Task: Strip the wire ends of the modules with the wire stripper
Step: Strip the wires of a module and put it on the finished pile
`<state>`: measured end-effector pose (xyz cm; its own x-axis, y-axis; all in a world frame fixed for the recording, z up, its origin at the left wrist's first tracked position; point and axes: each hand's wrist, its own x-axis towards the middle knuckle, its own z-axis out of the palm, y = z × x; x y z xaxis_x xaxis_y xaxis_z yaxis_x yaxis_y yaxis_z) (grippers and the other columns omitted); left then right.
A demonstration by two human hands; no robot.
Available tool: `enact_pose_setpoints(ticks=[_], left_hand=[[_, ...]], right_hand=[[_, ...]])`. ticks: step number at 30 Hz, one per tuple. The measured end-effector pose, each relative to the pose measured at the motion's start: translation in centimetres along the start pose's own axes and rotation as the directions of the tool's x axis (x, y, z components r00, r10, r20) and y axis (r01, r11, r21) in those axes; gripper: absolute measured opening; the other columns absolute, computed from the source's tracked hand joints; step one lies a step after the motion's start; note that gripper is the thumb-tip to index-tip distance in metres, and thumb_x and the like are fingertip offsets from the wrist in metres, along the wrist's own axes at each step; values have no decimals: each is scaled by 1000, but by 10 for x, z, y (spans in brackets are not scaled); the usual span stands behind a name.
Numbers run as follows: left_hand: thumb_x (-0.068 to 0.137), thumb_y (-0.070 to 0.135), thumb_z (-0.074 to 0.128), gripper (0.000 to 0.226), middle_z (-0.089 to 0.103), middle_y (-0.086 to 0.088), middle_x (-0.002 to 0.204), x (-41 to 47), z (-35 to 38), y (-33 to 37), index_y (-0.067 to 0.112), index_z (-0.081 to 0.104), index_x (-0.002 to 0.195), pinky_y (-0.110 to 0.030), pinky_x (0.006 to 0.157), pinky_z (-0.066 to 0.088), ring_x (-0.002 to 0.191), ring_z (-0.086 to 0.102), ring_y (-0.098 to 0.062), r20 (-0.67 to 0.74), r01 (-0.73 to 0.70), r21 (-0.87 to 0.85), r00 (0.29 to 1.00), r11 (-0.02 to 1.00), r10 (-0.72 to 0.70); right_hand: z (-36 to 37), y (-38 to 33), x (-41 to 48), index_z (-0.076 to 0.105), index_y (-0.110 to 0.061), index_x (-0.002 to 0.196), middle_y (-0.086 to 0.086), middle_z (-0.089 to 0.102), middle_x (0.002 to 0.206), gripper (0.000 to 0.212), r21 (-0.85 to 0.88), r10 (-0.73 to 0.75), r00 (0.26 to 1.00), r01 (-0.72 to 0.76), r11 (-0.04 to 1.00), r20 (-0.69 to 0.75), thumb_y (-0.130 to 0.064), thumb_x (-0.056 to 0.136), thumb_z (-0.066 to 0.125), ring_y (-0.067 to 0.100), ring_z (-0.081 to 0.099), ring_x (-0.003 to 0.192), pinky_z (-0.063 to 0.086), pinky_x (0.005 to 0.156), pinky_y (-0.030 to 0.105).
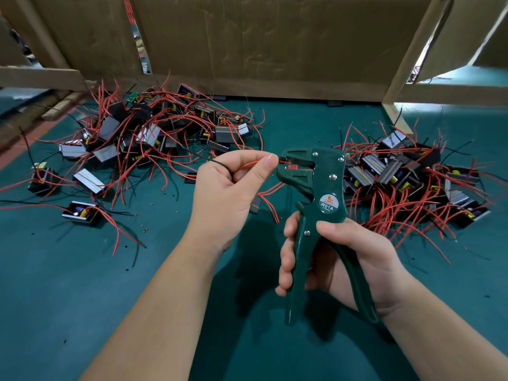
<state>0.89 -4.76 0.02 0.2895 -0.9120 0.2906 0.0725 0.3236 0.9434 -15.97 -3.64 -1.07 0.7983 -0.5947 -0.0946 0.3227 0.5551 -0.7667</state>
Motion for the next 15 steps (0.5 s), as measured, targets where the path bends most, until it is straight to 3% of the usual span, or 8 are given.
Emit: enact_pose_setpoints(ticks=[5, 15], left_hand=[[76, 27, 62, 21, 52, 18, 46, -1, 0, 3, 9, 65, 87, -6, 47, 32, 42, 42, 5, 64, -13, -34, 998, 999, 15], [87, 8, 64, 4, 55, 18, 48, -1, 0, 0, 9, 68, 85, -3, 47, 33, 42, 45, 7, 37, -38, 2, 999, 999, 38]], right_hand=[[0, 0, -1, 64, -6, 93, 21, 62, 76, 40, -14, -16, 1000, 16, 1000, -9, -36, 71, 77, 36, 63, 66, 53, 67, 47], [-4, 0, -1, 64, -9, 87, 19, 62, 73, 41, -81, -22, 999, 19, 997, -46, -45, 72, 77, 34, 62, 63, 53, 65, 47]])
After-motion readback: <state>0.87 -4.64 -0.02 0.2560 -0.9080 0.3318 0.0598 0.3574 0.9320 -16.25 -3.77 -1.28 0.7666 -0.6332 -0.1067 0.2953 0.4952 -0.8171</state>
